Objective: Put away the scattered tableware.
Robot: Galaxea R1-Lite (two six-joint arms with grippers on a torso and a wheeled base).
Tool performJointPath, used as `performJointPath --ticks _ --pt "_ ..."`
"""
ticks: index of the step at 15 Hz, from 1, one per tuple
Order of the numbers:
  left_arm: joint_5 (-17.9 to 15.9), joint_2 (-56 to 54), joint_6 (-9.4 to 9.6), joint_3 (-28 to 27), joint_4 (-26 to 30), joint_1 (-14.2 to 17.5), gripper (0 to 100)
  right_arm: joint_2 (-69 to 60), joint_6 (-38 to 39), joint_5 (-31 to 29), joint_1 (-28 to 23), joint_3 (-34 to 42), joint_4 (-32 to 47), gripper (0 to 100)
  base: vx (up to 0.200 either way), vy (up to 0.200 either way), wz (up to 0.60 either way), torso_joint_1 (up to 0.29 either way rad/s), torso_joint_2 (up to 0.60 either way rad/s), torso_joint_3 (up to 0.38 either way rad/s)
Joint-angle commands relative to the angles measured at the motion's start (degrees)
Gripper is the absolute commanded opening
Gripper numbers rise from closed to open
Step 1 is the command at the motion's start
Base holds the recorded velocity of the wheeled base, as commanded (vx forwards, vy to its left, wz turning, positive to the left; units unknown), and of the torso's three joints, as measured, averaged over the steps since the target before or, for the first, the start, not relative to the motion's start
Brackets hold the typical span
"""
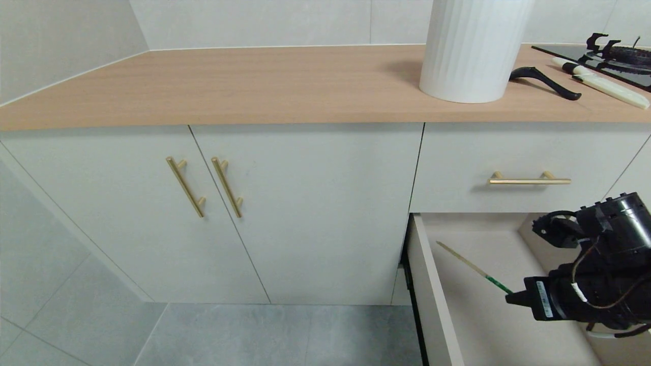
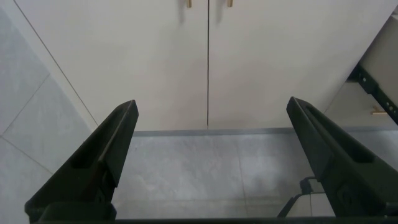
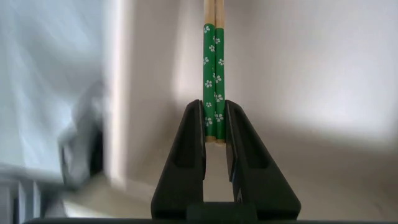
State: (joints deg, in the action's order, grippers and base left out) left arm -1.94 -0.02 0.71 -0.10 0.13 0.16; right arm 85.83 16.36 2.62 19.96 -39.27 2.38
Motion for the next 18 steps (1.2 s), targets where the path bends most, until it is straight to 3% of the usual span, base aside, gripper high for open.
performJointPath --ticks 1,3,9,18 --pt "0.00 0.02 0.00 0.01 -0.05 0.02 100 5.92 4.12 -2.18 2.98 2.88 -5.63 0 0.000 0.000 0.00 0.000 0.00 0.000" --pt "0.00 0.02 0.00 0.01 0.04 0.02 100 11.11 5.52 -6.49 4.30 2.53 -6.95 0 0.000 0.000 0.00 0.000 0.00 0.000" --pt "0.00 0.02 0.00 0.01 0.04 0.02 100 19.02 6.49 -10.09 4.30 2.00 -10.99 0 0.000 0.000 0.00 0.000 0.00 0.000" --pt "0.00 0.02 0.00 0.01 -0.05 0.02 100 28.69 6.23 -10.27 3.16 2.26 -14.86 0 0.000 0.000 0.00 0.000 0.00 0.000"
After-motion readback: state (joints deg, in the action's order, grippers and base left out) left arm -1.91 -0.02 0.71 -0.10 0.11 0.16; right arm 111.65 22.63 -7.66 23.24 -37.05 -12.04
